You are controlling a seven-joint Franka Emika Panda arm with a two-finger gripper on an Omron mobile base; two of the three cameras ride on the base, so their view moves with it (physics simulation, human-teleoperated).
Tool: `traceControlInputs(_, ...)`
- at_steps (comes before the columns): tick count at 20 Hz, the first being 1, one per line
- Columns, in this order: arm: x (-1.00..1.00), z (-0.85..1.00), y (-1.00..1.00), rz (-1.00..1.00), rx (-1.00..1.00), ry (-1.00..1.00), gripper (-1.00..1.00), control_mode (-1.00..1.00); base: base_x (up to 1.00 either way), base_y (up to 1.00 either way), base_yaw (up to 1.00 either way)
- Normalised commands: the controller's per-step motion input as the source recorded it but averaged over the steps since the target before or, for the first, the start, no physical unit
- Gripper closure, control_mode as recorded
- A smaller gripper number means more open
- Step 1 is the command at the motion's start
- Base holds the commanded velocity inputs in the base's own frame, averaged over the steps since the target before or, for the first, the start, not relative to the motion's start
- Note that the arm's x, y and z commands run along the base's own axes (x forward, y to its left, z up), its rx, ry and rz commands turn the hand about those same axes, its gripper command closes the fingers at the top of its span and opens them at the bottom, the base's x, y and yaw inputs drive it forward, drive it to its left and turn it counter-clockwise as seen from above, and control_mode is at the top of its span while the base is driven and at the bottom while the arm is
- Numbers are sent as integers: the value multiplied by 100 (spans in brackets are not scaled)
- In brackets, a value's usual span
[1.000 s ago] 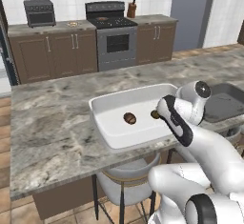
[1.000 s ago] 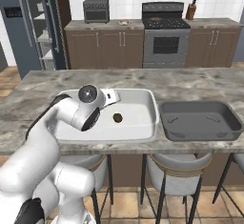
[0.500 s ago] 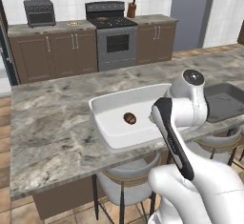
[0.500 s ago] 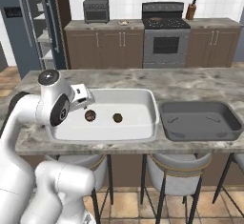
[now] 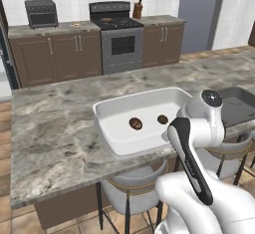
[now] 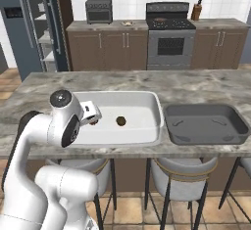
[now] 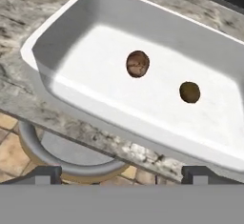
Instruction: Place the cold items (potato and kiwi) from the fridge in one tupperware on the dining counter. Place the warm items (kebab skewer and hot dog) in the stove area in another tupperware.
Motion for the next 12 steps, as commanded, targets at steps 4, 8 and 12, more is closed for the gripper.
traceControlInputs(4, -11, 0, 0, 0, 0, -10, -100, 100, -19, 0, 2)
traceControlInputs(8, 0, 0, 0, 0, 0, 0, -100, 100, -100, 7, 9)
traceControlInputs(12, 0, 0, 0, 0, 0, 0, -100, 100, -67, 90, 7)
